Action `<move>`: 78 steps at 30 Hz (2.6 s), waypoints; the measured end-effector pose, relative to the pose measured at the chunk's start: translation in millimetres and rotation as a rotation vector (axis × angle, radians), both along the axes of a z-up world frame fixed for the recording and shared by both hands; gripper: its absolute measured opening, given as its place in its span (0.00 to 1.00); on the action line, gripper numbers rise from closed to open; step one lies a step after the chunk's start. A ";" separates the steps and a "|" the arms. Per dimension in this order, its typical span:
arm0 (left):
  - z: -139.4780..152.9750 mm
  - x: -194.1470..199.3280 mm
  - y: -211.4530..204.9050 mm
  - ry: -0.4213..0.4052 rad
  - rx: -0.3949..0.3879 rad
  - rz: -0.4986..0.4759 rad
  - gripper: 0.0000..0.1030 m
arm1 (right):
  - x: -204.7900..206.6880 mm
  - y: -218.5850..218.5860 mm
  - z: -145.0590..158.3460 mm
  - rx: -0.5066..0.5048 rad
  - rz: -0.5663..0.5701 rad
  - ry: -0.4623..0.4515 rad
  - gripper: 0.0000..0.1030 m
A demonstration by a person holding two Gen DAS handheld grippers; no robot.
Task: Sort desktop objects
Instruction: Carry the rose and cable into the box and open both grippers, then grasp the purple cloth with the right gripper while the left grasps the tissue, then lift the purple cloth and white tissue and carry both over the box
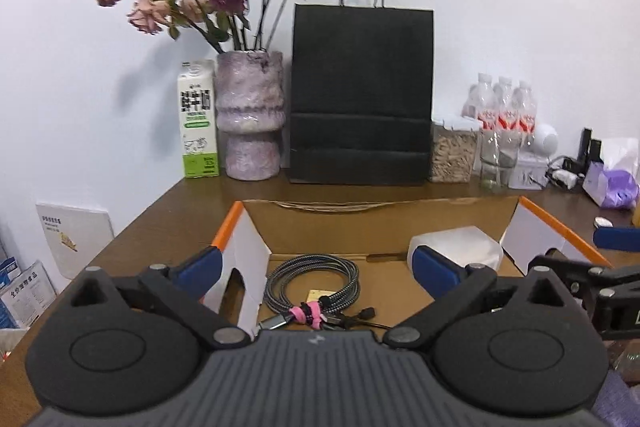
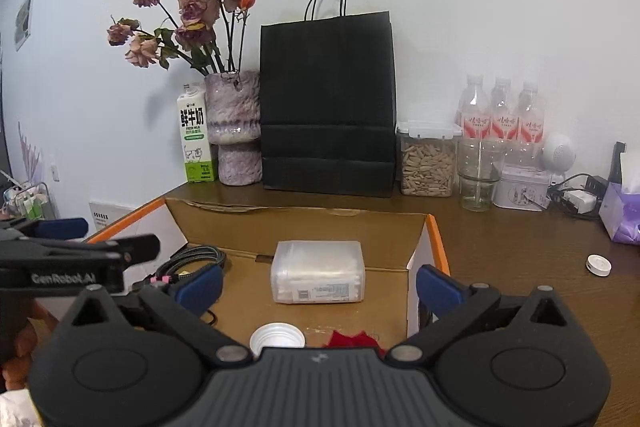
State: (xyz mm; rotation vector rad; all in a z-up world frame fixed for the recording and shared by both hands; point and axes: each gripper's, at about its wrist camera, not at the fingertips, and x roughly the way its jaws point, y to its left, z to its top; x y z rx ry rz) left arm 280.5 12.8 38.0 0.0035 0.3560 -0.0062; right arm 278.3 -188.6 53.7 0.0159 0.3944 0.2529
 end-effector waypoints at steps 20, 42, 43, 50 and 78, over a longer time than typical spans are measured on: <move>12.6 -11.4 6.6 -0.040 -0.036 0.006 1.00 | -9.6 0.2 5.9 -0.010 0.005 -0.024 1.00; 28.9 -119.3 6.7 -0.028 -0.013 -0.079 1.00 | -130.3 -10.4 23.2 -0.070 0.045 -0.035 1.00; 26.8 -125.8 6.1 -0.024 -0.015 -0.082 1.00 | -136.5 -10.6 19.9 -0.072 0.049 -0.026 1.00; 7.2 -152.4 -0.4 0.029 -0.052 -0.110 1.00 | -169.2 -7.7 -7.8 -0.084 0.075 0.046 1.00; -8.9 -153.9 -17.8 0.075 -0.110 -0.285 0.21 | -155.1 13.2 -21.6 -0.097 0.091 0.056 0.09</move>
